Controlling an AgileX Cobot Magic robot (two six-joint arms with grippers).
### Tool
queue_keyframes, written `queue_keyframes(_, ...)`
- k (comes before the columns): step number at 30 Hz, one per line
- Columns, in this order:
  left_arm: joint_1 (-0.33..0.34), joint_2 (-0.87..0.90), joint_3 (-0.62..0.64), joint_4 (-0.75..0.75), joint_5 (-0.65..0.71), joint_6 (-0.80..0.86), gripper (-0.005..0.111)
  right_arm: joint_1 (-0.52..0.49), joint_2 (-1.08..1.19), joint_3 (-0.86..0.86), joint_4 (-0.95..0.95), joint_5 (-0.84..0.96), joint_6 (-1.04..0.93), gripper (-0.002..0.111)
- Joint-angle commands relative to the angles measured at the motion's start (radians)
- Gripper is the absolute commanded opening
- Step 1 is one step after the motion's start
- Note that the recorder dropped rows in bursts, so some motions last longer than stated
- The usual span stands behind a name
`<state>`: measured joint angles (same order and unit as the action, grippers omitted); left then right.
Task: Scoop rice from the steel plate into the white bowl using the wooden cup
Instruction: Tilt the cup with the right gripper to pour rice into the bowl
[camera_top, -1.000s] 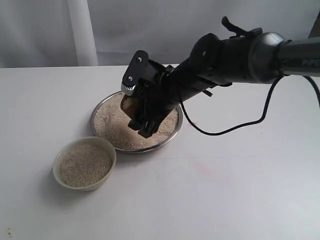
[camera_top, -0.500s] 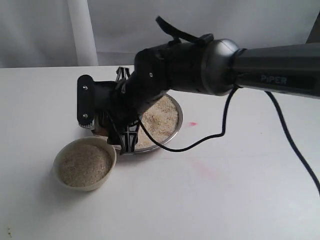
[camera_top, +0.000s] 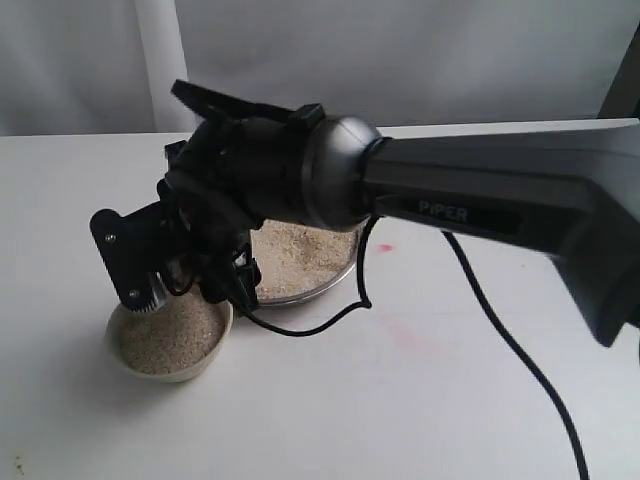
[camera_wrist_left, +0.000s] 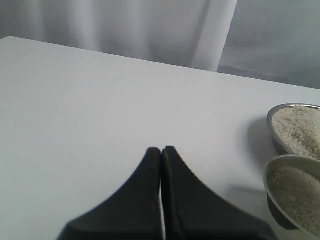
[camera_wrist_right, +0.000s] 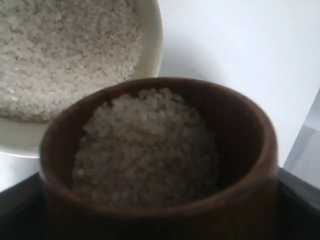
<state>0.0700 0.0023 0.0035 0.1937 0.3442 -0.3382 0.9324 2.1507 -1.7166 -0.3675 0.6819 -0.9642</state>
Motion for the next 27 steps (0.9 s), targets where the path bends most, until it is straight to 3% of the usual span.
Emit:
queue_keyframes(1, 0.0, -0.002, -0.004, 0.003, -0.007, -0.001, 0.0, 0.035, 0.01, -0.008, -0.119, -0.004, 0.014, 0.0)
queue_keyframes(11, 0.0, -0.002, -0.004, 0.003, -0.007, -0.001, 0.0, 0.095, 0.044, -0.008, -0.321, -0.014, 0.036, 0.0)
queue_keyframes(20, 0.0, -0.002, -0.004, 0.003, -0.007, -0.001, 0.0, 0.138, 0.072, -0.008, -0.593, 0.005, 0.193, 0.0)
queue_keyframes(27, 0.0, -0.002, -0.004, 0.003, -0.007, -0.001, 0.0, 0.166, 0.072, -0.006, -0.689, 0.039, 0.205, 0.0)
